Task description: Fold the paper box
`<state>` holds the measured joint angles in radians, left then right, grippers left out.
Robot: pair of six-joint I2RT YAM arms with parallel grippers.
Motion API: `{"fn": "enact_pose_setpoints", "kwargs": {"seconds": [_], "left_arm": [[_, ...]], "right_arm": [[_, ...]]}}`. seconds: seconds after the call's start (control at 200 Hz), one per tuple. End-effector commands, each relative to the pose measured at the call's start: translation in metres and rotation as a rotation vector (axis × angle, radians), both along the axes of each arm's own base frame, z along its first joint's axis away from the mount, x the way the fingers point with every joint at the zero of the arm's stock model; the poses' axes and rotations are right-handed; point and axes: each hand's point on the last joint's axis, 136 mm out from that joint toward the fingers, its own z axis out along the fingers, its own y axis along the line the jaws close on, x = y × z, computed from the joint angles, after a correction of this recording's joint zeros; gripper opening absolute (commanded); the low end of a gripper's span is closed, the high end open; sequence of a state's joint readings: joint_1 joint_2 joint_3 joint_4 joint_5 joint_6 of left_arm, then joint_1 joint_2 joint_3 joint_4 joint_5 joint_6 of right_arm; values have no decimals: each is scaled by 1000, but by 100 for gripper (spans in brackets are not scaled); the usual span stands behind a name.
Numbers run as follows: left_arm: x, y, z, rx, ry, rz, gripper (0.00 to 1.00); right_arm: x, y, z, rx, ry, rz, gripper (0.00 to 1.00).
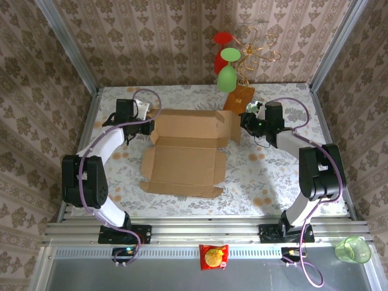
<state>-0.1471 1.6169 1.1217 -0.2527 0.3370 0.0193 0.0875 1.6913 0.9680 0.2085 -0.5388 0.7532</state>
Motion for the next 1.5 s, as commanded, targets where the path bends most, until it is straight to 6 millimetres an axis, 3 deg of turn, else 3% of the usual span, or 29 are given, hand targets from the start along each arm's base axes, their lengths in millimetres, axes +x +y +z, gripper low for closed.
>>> {"fn": "enact_pose_setpoints", "kwargs": {"seconds": [0.0,0.2,0.485,1.17,1.495], "left_arm": [[8,1,0,-30,5,17,0],[14,2,-4,-40,22,47,0],[16,6,-13,-30,26,86,0],[20,-1,-16,-20,44,47,0],[18,-5,-18,10,51,15,0]], "right_arm": [[-5,24,23,33,-80,117,43],[-20,27,27,42,-96,117,42],[-39,42,16,17,-97,160,41],[-59,71,13,-129,-138,316,41],[-59,80,22,-203,-182,379,45]]}}
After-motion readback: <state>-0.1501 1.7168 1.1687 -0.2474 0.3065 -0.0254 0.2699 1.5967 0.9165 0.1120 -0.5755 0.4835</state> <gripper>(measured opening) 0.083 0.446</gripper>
